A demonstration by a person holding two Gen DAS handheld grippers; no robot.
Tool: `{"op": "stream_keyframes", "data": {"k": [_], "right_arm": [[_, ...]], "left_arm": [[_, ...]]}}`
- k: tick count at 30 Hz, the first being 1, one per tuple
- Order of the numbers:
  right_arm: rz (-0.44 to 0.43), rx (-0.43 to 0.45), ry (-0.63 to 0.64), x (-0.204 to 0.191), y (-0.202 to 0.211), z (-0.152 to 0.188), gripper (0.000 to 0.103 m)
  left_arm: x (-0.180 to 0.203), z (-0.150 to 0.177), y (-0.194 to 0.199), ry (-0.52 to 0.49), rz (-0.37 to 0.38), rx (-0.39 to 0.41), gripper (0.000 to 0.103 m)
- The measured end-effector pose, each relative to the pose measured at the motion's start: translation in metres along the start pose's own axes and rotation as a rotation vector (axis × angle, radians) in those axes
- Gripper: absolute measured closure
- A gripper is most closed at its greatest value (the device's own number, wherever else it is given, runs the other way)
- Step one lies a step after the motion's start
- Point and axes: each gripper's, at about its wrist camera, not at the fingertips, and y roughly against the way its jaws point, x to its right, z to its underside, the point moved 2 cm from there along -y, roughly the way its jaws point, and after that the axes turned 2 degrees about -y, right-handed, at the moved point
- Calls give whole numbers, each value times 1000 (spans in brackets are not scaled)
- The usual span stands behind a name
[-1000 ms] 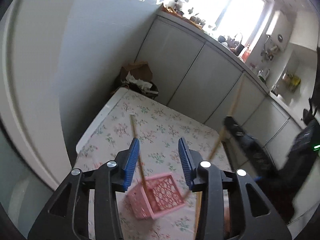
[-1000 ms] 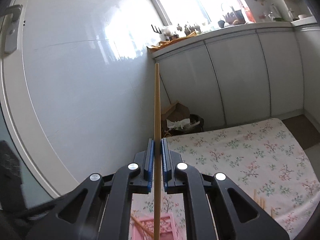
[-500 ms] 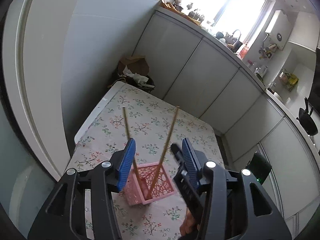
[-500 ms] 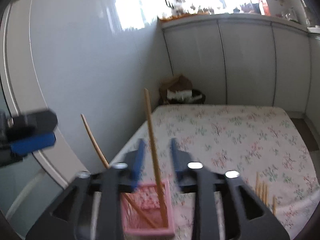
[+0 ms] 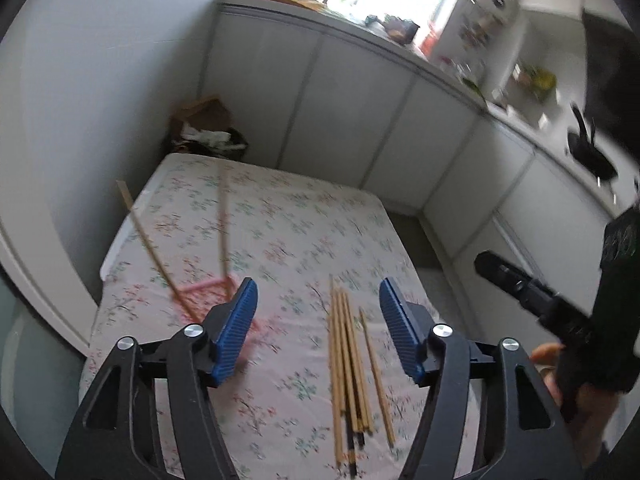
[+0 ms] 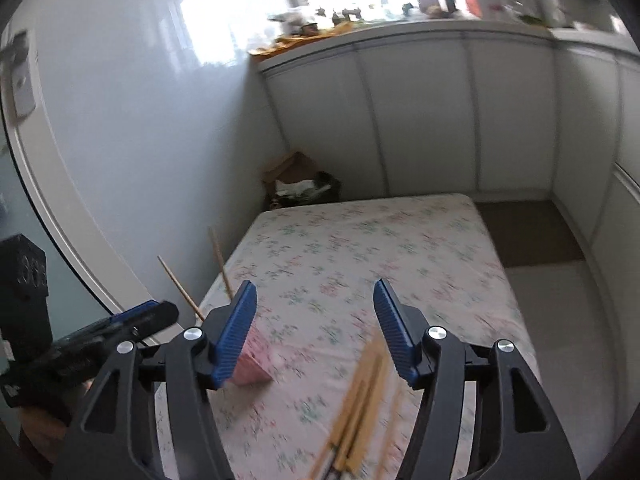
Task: Organize utensils
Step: 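Move both open grippers back down to the chopstick bundle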
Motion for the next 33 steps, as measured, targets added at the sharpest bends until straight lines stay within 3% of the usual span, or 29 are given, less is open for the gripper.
{"op": "stream_keyframes", "data": {"k": [3,7,19,23,27,33], "right_arm": [[48,-91,-93,37,-12,22,42],[122,-208,-160,73,-35,39,42],[164,-392,-215,98,-64,65,43],[140,-426,-300,108,-69,72,55],[150,-429,-304,107,-70,72,55],[156,-444,-294,105,-74,75,55]], "left_arm": [[23,13,-17,-51,-18,-60,38],[32,35,-54,-22,-7,-188,38],[25,92,-140,-45,-94,-490,51],[15,98,-162,-33,-118,-534,65],[11,97,-174,-3,-106,-552,67],[18,100,-192,-44,-117,-566,73]]}}
